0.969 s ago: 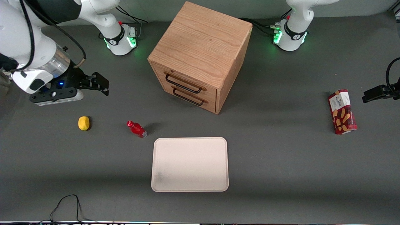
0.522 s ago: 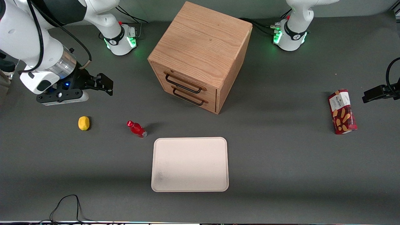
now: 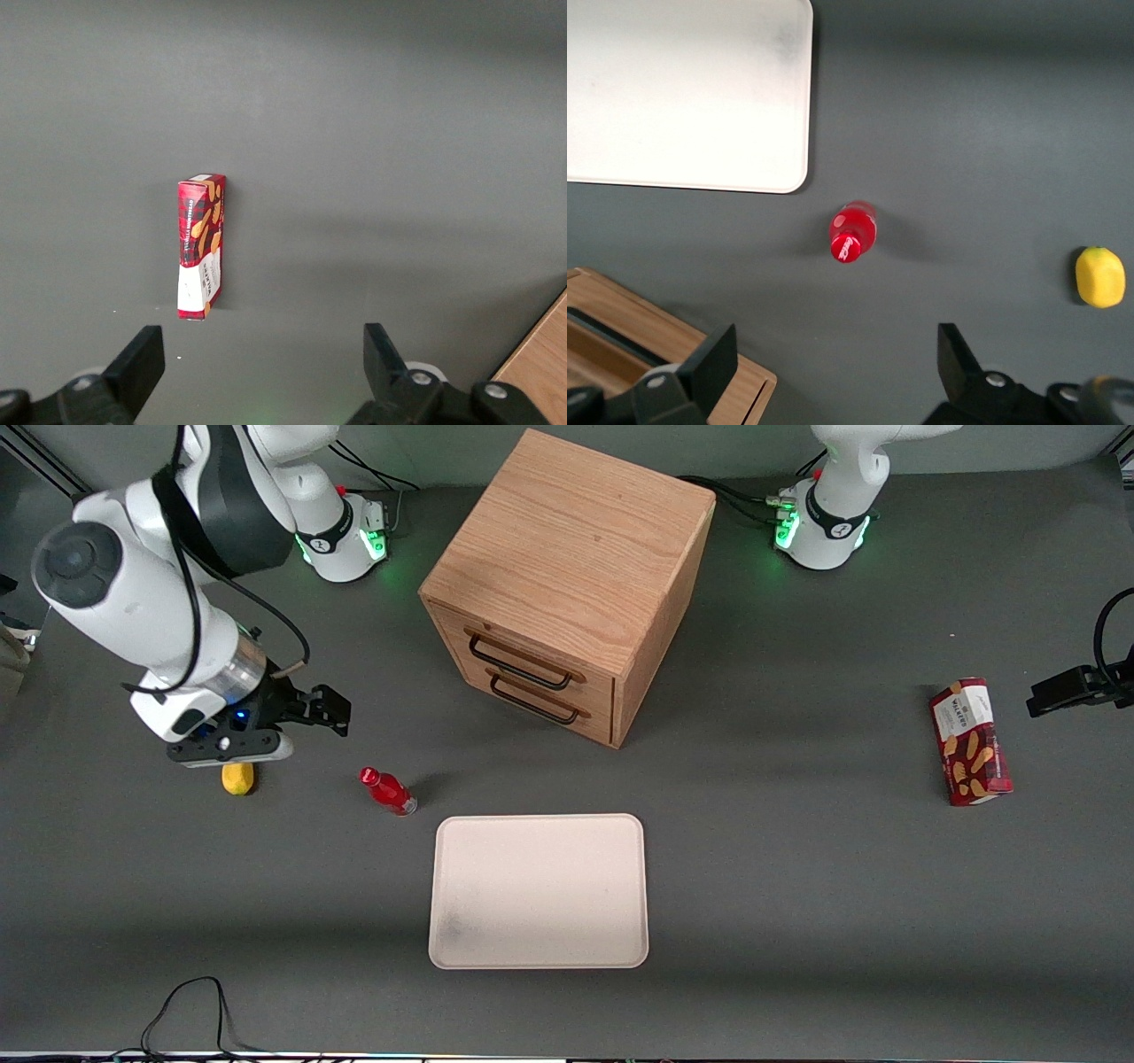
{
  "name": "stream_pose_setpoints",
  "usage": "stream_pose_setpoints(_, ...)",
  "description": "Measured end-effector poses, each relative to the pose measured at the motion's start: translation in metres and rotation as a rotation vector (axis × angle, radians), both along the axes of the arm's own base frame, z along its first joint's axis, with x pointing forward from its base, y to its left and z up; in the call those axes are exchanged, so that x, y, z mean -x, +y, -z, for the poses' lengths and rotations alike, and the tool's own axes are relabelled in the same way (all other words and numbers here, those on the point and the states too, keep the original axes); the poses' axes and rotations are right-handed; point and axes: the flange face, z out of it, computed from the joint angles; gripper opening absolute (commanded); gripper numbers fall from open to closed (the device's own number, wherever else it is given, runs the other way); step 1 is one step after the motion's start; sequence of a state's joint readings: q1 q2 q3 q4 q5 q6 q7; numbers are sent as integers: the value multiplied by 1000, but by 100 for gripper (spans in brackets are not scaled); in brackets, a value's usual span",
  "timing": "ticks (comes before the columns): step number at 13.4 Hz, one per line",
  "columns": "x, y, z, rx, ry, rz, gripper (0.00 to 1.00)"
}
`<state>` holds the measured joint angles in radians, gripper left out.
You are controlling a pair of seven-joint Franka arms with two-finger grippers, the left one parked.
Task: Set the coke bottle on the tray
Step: 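Lower the right gripper around the bottle's body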
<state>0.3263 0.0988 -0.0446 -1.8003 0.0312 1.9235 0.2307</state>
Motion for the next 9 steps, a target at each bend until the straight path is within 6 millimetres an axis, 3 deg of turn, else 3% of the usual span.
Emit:
stream_pose_setpoints(5,-18,5,51,3,-8,5,100)
stream_pose_setpoints(9,-16,4,91,-3,-37,24,100)
